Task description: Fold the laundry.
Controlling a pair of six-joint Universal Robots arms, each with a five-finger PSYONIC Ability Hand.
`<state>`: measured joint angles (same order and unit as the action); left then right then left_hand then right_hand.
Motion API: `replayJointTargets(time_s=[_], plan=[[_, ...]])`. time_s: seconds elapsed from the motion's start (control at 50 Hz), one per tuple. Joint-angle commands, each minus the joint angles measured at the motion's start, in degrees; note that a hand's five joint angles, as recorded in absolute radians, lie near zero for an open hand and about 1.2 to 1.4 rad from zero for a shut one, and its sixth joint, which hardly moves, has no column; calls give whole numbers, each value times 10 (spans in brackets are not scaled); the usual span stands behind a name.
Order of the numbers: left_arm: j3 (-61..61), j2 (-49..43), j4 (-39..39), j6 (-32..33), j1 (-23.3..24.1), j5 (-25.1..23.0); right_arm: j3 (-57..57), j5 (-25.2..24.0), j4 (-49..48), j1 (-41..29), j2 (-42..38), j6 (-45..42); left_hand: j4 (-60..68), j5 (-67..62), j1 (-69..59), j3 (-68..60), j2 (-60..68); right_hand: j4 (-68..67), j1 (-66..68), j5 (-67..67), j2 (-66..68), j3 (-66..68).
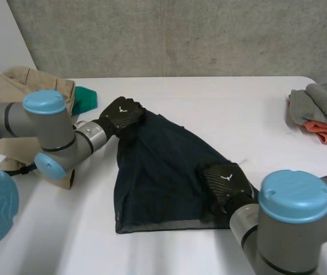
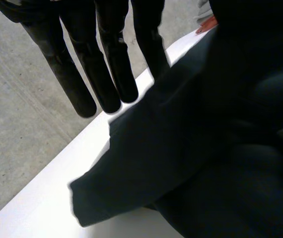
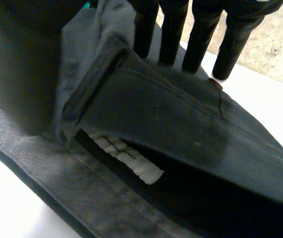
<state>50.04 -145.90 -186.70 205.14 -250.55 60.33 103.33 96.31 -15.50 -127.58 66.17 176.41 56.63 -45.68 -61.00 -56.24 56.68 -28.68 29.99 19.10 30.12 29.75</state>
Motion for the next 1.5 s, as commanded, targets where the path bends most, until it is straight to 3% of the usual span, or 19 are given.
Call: replayJointTargets(time_s=[0.02,0.14,0.28,0.42,0.58,0.76,0.92,1.0,1.06,1.08,1.1,1.12,1.14,1.16,1.18,1.2,1.24,1.3,1.5], plan=[[-13,7,0,-1,15,50,-44,4,-1,4,2,-2,234,-243,-190,-238,233,-513,500,509,499,502],[40,120,11,-7,20,88,-73,-14,0,40,97,-44,234,-243,-190,-238,233,-513,500,509,499,502],[157,363,-3,-22,21,107,-172,-103,84,116,192,-108,234,-243,-190,-238,233,-513,500,509,499,502],[215,560,3,-102,22,132,-312,-188,205,188,216,-61,234,-243,-190,-238,233,-513,500,509,499,502],[230,678,47,-166,24,165,-391,-243,240,256,215,17,234,-243,-190,-238,233,-513,500,509,499,502],[204,635,47,-148,42,184,-395,-253,233,260,167,51,234,-243,-190,-238,233,-513,500,509,499,502],[111,447,20,-125,60,186,-431,-220,196,227,44,58,234,-243,-190,-238,233,-513,500,509,499,502],[31,311,11,-108,68,184,-471,-162,145,204,-45,56,234,-243,-190,-238,233,-513,500,509,499,502],[-50,196,-4,-84,70,189,-517,-63,87,193,-124,45,234,-243,-190,-238,233,-513,500,509,499,502],[-93,147,-12,-76,70,196,-538,7,39,190,-160,24,234,-243,-190,-238,233,-513,500,509,499,502],[-114,123,-16,-75,70,198,-548,33,18,189,-177,13,234,-243,-190,-238,233,-513,500,509,499,502],[-130,102,-22,-76,69,197,-556,61,-9,188,-193,-2,234,-243,-190,-238,233,-370,357,366,355,359],[-163,75,-25,-86,67,197,-575,101,-55,186,-222,-44,62,-72,-19,-66,62,1,-15,-6,-16,-12],[-175,70,-24,-97,67,196,-583,110,-74,184,-235,-68,-166,156,210,162,-166,183,-196,-187,-198,-194],[-184,64,-21,-110,68,194,-588,110,-85,181,-246,-98,-401,392,445,397,-402,187,-200,-191,-201,-198],[-188,62,-16,-125,67,192,-594,106,-86,177,-253,-122,-466,457,510,462,-467,187,-200,-191,-201,-198],[-178,76,10,-162,72,190,-595,79,-63,169,-263,-174,-466,457,510,462,-467,187,-200,-191,-201,-198],[-129,126,33,-173,77,193,-559,27,-2,170,-229,-162,-466,457,510,462,-467,187,-200,-191,-201,-198],[158,333,59,-99,66,232,-352,-158,152,195,-34,-178,-466,457,510,462,-467,187,-200,-191,-201,-198]])
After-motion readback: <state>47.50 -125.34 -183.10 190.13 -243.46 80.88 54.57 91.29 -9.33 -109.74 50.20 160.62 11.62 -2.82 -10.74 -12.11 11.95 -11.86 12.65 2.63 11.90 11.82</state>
